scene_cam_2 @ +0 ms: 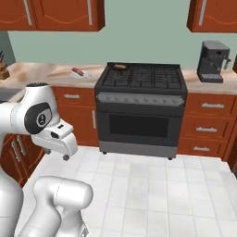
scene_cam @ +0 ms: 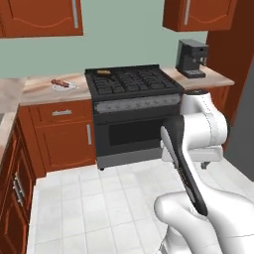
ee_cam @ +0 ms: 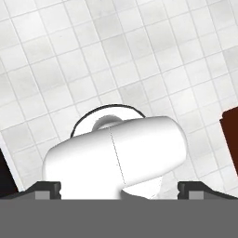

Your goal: Place the cold items (corn and squash) from the fridge in one tupperware on the dining counter. Place the warm items (hot dog and kebab skewer) in the stove area in another tupperware.

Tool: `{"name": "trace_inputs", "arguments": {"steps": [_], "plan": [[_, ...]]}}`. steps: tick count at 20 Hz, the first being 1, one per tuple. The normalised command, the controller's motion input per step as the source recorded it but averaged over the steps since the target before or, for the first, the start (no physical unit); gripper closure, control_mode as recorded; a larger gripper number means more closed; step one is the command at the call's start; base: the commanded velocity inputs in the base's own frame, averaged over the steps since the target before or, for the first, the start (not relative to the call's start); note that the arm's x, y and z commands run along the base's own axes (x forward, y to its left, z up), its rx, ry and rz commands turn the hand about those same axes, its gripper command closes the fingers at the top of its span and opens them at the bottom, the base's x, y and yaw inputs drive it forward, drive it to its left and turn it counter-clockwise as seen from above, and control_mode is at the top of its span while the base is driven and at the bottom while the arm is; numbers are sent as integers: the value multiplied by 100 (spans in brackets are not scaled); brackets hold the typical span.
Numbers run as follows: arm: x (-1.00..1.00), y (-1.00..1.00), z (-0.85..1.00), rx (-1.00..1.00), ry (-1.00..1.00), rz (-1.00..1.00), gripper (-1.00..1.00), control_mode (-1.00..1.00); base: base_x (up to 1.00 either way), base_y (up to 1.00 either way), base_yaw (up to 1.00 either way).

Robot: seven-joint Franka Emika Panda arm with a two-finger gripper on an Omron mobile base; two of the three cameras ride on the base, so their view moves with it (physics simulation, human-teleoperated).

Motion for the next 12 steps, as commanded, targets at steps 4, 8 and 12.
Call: {"name": "trace_inputs", "arguments": {"steps": [4,8,12], "plan": [[0,0,0,0,0,0,-100,100,100,28,-11],[0,0,0,0,0,0,-100,100,100,26,-11],[0,0,0,0,0,0,-100,100,100,26,-7]]}}
